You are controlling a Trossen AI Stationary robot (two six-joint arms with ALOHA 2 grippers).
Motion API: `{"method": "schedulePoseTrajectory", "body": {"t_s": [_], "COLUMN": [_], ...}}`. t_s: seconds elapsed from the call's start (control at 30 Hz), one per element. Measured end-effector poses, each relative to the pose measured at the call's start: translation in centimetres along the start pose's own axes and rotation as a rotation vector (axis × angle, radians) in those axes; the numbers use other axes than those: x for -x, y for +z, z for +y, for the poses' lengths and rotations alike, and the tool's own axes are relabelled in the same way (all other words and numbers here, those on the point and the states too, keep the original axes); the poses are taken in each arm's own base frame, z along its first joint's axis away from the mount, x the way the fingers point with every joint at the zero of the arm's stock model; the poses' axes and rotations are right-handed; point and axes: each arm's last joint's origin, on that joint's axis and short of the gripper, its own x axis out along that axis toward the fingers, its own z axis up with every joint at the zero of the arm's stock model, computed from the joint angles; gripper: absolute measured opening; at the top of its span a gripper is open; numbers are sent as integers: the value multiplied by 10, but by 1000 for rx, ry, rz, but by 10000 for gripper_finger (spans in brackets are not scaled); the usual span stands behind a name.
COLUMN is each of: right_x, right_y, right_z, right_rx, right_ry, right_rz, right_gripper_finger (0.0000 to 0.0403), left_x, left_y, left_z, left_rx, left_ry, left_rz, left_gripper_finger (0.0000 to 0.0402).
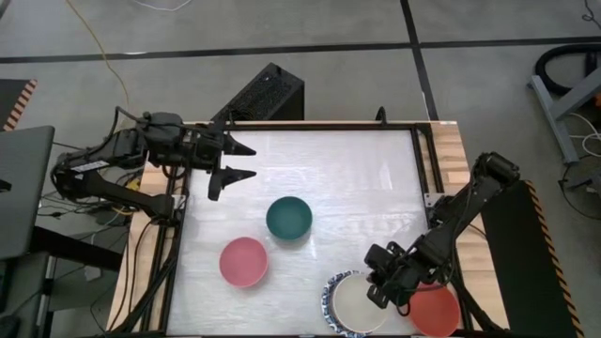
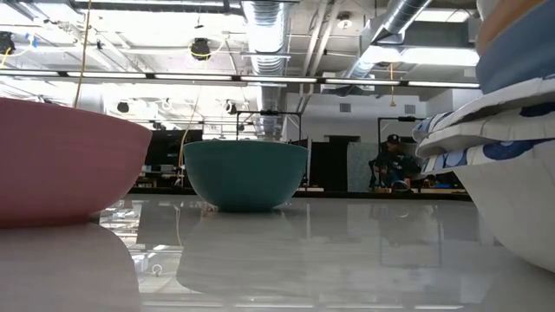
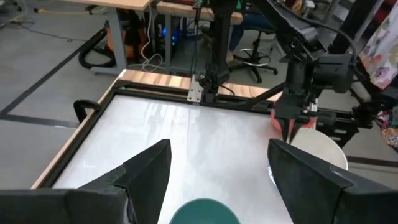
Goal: Nest bowls inside each other
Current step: Stack the white bowl onto the light orange bowl
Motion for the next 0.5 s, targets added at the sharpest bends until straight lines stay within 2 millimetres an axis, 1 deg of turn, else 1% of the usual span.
{"method": "schedulePoseTrajectory", "body": {"t_s": [0.2, 0.33, 0.43, 0.5], "right_x": [0, 1, 4, 6], "right_y": [1, 3, 8, 10], "right_z": [1, 1, -1, -2], "right_rx": [12, 7, 11, 21], "right_ry": [17, 24, 17, 0], "right_rz": [7, 6, 5, 10], "right_gripper_finger": [121, 164, 193, 206], "left_x": [-5, -11, -21, -28], "left_y": [-3, -10, -16, -23], "left_z": [1, 2, 7, 11], "left_rx": [2, 4, 54, 83], "left_ry": [10, 26, 50, 79], "left_rz": [36, 104, 172, 235], "left_gripper_finger": [256, 256, 256, 256]}}
